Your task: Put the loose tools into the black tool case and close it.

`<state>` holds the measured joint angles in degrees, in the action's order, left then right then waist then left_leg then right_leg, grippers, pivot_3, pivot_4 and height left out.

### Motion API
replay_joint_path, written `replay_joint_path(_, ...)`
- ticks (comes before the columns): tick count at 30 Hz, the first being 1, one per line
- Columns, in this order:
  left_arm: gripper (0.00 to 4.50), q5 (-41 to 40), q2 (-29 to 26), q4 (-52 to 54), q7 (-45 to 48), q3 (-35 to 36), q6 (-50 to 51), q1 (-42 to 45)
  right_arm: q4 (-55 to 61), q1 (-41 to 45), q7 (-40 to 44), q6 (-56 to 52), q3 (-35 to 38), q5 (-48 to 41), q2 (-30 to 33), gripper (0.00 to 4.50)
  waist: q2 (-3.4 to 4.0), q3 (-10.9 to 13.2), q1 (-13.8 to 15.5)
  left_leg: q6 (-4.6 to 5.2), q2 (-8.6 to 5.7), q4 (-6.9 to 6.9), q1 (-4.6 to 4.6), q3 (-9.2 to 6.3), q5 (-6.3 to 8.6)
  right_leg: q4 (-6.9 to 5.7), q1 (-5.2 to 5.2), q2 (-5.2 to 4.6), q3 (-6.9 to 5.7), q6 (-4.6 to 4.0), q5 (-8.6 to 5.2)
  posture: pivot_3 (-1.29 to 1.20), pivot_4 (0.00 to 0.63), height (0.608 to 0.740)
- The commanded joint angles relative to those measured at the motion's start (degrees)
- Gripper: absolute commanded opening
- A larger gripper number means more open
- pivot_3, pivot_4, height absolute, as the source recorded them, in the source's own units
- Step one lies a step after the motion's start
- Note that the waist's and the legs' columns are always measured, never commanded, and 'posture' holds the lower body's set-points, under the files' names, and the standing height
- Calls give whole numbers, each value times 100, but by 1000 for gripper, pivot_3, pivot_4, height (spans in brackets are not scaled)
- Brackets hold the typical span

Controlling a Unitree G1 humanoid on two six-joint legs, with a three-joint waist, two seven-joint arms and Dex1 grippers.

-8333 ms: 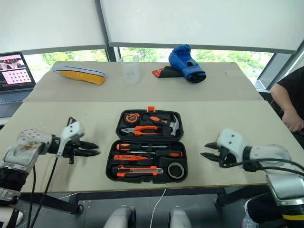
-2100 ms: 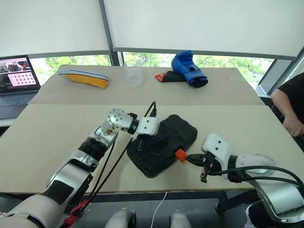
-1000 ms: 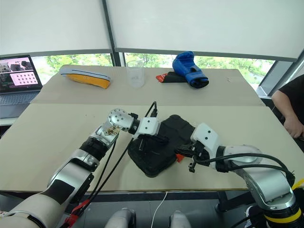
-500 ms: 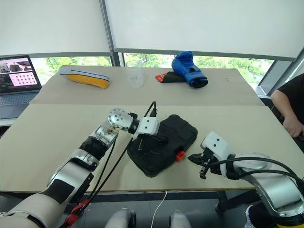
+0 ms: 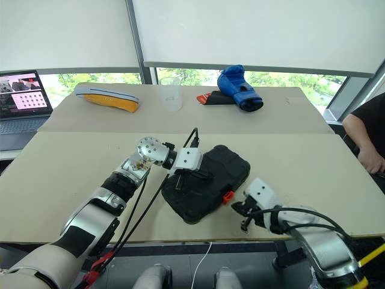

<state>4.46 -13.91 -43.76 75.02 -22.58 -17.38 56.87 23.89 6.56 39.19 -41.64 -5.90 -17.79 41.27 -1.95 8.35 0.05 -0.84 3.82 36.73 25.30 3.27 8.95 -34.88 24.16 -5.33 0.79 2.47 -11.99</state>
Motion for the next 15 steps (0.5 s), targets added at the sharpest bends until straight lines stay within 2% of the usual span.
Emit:
replay_joint_path(1, 43, 319, 10, -227, 17, -264, -8, -131, 128, 420, -83, 137, -239, 110, -259, 0, -3, 1, 3, 0, 0, -2, 1, -1, 0, 0, -1, 0, -1, 0, 0, 0, 150, 740)
replay_joint_path(6, 43, 315, 32, -209, 12, -264, 5, -121, 448, 890, -312, -315, -186, -29, -714, 0, -9, 5, -117, 1, 8, -2, 20, -1, 0, -11, 7, 9, 2, -6, 5, 0, 150, 740)
replay_joint_path(10, 43, 314, 20, -178, 11, -274, 2, -150, 600, 906, -272, -399, -150, 69, -609, 0, -9, 9, -132, 1, 10, -10, 18, -2, -1, -21, 14, 12, 1, -12, 9, 0, 150, 740)
replay_joint_path(15, 43, 488, -47, -242, -51, -403, -253, -278, 1070, 980, -93, -857, 106, -244, -330, 0, -6, 11, -112, 1, 8, -13, 21, 2, -1, -14, 13, 8, 2, -12, 9, 0, 150, 740)
